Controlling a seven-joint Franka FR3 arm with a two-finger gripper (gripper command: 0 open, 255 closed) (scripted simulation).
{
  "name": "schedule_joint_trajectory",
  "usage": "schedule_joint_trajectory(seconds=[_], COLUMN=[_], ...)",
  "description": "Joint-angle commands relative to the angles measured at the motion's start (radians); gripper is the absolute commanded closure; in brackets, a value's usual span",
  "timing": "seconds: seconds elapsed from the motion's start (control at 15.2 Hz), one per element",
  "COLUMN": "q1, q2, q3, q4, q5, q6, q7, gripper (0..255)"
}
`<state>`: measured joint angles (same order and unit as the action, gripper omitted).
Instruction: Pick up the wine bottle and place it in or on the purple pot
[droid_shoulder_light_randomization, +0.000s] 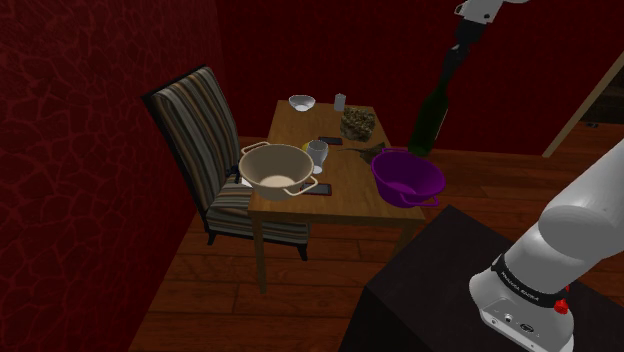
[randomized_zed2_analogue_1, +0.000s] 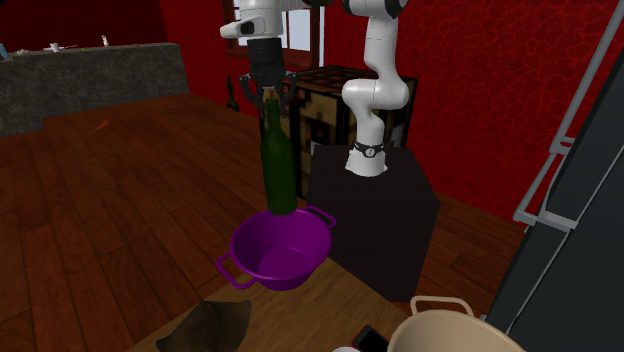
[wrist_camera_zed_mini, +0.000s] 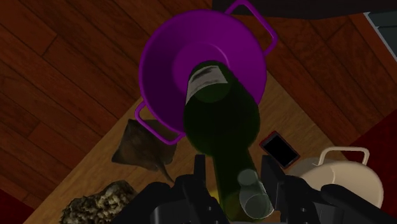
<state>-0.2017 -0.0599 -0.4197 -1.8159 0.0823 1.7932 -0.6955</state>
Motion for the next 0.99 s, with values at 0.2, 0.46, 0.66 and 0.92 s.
schedule_joint_trajectory(seconds=[0.2,0.46,0.66,0.92], q1=[-0.002,-0.002,-0.002,-0.003], q2=[0.0,0.005,0.012,0.023], q3=[-0.002,-0.003,-0.003,-0.004], q4=[-0.064,-0.113,-0.146,-0.188], q5=[0.002,0.005,0.009,0.017], q6=[0.065,0.118,0.157,0.209], q7=[-0.009,-0.016,-0.021,-0.03], gripper=[255,255,255,255])
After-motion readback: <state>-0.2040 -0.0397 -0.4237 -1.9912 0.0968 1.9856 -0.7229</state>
